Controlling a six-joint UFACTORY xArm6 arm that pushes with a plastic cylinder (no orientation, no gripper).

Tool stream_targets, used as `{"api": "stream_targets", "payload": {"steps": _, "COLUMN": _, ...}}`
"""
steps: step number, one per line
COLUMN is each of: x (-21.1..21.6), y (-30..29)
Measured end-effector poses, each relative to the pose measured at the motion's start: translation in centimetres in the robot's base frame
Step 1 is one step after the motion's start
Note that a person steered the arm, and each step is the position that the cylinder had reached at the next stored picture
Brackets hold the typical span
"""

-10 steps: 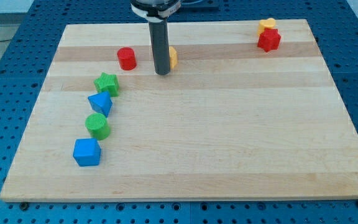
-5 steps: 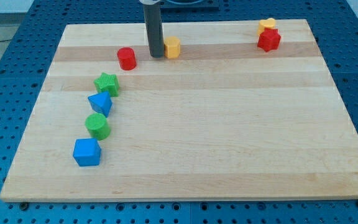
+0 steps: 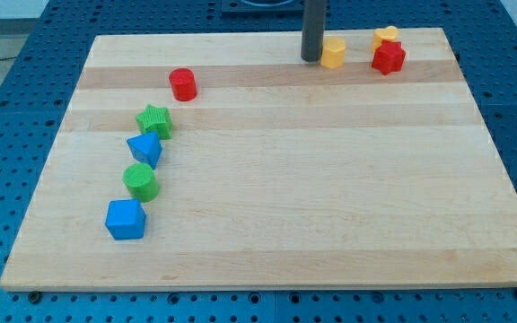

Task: Move the yellow hexagon diagonally to the bottom left of the yellow heart

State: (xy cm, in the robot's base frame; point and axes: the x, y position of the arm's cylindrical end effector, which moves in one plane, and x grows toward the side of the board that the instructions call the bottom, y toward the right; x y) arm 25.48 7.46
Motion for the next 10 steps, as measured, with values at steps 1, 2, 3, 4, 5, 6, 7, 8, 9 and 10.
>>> {"api": "stream_targets", "payload": {"steps": 1, "x": 0.0, "y": 1.9}}
{"api": "stream_targets", "payload": {"steps": 2, "x": 0.0, "y": 3.6}}
{"api": "stream_targets", "payload": {"steps": 3, "x": 0.0, "y": 4.3}}
{"api": "stream_targets", "payload": {"steps": 4, "x": 0.0, "y": 4.3}}
{"api": "stream_targets", "payload": {"steps": 5, "x": 0.0, "y": 6.1}}
{"api": "stream_targets", "payload": {"steps": 6, "x": 0.0, "y": 6.3}}
{"api": "stream_targets", "payload": {"steps": 7, "x": 0.0, "y": 3.6}}
{"api": "stream_targets", "payload": {"steps": 8, "x": -0.2, "y": -3.5}}
{"api": "stream_targets", "payload": {"steps": 9, "x": -0.2, "y": -12.1}}
{"api": "stream_targets", "payload": {"steps": 10, "x": 0.1, "y": -21.4}}
